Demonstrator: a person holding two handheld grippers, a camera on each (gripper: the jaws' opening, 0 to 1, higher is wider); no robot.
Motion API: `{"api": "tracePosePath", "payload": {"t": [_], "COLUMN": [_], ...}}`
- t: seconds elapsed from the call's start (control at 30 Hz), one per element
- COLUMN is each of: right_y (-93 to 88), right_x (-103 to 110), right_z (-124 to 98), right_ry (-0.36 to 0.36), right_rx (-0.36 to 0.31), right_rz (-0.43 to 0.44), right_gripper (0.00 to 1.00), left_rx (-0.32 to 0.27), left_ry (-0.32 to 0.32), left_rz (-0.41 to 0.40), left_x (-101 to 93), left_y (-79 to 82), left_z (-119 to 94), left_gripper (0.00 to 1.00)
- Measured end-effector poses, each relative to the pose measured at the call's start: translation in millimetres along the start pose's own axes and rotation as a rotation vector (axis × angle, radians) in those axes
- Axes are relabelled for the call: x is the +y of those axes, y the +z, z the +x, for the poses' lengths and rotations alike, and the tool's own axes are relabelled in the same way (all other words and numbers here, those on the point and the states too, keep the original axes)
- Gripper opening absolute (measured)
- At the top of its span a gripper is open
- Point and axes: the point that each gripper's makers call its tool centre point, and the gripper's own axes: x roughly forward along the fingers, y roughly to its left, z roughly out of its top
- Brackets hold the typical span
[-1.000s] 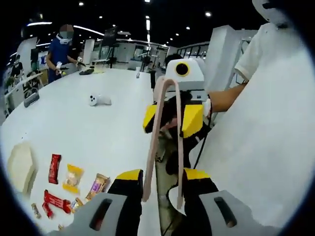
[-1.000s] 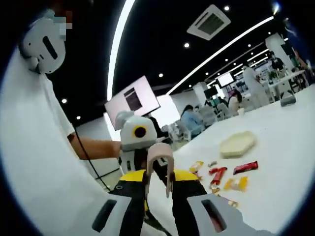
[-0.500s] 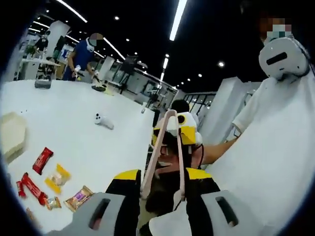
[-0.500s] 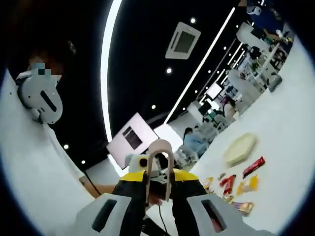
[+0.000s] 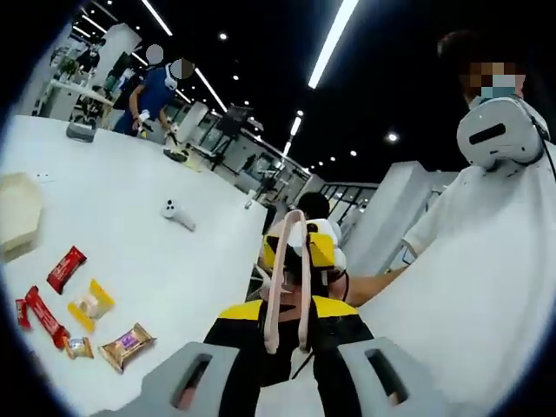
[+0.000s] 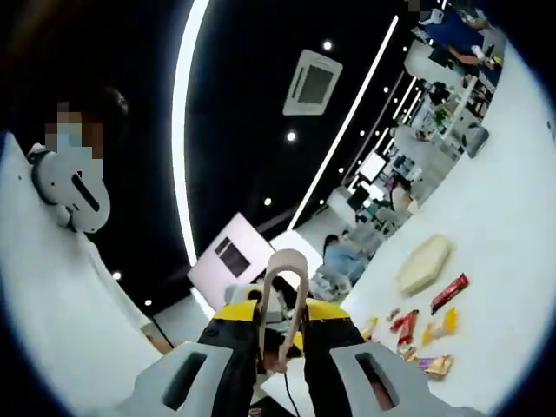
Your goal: Place the target food into the container with the food tongs after gripping and lifting it, then release it inside without dropping or visibly crushing the food.
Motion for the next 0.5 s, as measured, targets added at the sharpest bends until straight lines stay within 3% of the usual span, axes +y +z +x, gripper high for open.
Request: {"api": "tracePosePath", "payload": {"t": [0.37, 0.5], "right_y": [10.9, 2.5], "right_x": [-2.3, 8.0], "right_z": [-1.8, 1.0], "right_ry": [-0.01, 0.038], "right_rx": [0.002, 0.087], "right_rz": [-0.029, -0.066], "right_gripper": [0.23, 0.26], "left_rx": [-0.017, 0.014], "left_ry": [0.0, -0.015], "left_rz": [0.005, 0.019], "left_x": [-2.9, -7.9], "left_y": [3.8, 1.6], "left_z": [-1.7, -2.0], "left_gripper": [0.16, 0.15]}}
